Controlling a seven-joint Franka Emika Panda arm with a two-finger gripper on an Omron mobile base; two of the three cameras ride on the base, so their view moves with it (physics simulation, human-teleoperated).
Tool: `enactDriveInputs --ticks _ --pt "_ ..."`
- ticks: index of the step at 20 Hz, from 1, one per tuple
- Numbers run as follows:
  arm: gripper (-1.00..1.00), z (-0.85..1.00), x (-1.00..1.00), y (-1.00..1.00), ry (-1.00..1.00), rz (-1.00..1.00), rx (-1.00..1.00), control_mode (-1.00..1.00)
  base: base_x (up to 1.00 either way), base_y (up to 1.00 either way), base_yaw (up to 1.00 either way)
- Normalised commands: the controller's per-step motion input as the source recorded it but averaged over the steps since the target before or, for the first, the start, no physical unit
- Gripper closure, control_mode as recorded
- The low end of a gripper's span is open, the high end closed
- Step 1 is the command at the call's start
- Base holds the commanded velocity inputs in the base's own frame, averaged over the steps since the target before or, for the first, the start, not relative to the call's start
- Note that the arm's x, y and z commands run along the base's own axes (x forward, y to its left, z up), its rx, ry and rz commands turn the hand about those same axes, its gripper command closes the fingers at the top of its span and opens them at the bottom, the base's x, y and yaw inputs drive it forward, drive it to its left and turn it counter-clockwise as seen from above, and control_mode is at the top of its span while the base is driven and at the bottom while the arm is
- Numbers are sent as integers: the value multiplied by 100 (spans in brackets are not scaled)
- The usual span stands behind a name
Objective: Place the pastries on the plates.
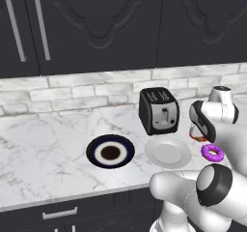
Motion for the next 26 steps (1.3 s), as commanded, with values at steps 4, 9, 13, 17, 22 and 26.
enactDriveInputs --ticks 4,9,13,17,22,26 --pt "-100 -24 11 -15 4 9 0 -100 0 0 0" --pt "-100 -39 7 -6 4 1 0 -100 0 0 0" --pt "-100 -37 23 0 2 0 0 -100 0 0 0" --pt "-100 -27 3 0 1 0 0 -100 0 0 0" --pt "-100 -29 0 -4 0 0 0 -100 0 0 0" --pt "-100 -16 0 -6 0 0 0 -100 0 0 0"
